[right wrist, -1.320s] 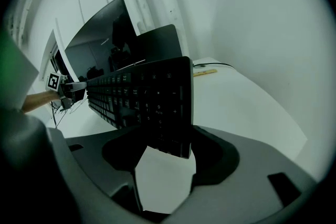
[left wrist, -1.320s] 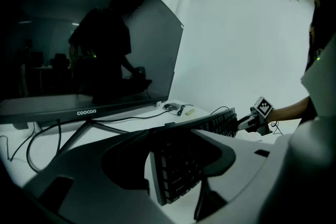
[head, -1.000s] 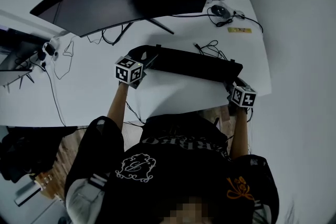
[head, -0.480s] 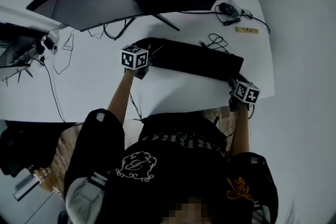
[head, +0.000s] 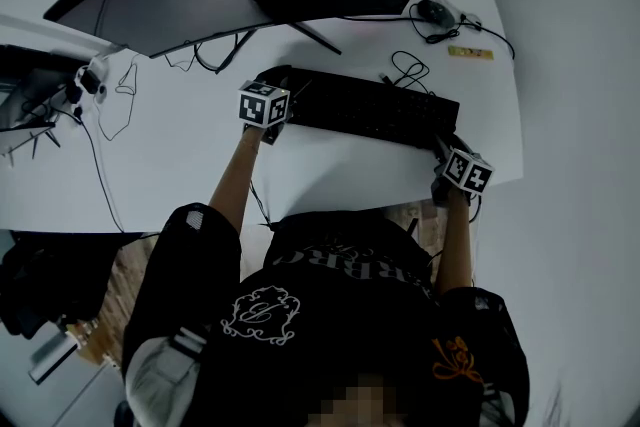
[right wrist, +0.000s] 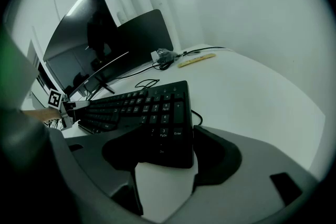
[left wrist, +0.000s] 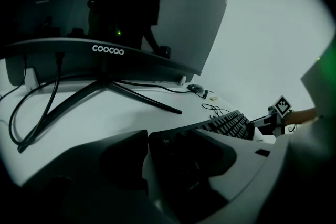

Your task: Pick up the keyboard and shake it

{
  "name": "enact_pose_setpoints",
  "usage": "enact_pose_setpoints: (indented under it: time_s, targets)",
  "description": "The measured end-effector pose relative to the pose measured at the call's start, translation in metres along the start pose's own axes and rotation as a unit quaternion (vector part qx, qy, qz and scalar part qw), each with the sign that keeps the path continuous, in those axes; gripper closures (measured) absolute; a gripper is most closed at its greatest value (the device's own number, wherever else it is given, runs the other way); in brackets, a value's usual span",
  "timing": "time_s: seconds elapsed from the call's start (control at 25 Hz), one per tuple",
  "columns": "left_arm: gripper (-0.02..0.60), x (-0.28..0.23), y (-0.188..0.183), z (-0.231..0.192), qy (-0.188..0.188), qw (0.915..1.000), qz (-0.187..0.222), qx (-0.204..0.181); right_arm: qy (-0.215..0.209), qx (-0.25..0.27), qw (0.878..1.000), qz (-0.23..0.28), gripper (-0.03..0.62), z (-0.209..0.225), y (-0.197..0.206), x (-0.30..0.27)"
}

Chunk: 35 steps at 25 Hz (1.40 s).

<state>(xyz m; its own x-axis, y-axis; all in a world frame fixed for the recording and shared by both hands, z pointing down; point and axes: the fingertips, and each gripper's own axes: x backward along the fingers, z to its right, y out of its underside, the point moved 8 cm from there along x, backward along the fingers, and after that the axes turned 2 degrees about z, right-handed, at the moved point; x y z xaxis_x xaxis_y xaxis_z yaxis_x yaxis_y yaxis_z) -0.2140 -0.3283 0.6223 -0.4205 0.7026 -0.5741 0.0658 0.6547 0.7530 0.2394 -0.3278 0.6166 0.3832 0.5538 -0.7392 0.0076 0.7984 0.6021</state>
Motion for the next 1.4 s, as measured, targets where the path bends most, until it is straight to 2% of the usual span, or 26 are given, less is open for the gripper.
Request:
enact_pose_setpoints:
  time_s: [0.24,0.48,0.72,1.0,1.4]
  targets:
    - [0.324,0.02,-0.01,0.008,-0.024,0.9984,0.01,-0.05,-0.02,-0.015,0.998,0.049,0.31,-0.011,-0.013,0.021]
    - [0.325,0.057,-0.025,0.025,-0.011,0.9957,0.049,-0.077,-0.087,-0.004,0.991,0.106,0.316,-0.043,-0.03,0.05]
    - [0.348,0.09,-0.034,0.068,0.038,0.99,0.086,-0.105,-0.137,0.011,0.98,0.144,0.355,-0.095,-0.035,0.086]
    - [0.375,0.12,-0.032,0.121,0.101,0.979,0.121,-0.129,-0.186,0.022,0.97,0.154,0.39,-0.15,-0.008,0.11]
    - [0.441,0.133,0.0,0.172,0.168,0.9705,0.12,-0.125,-0.179,0.011,0.969,0.169,0.456,-0.172,0.035,0.148]
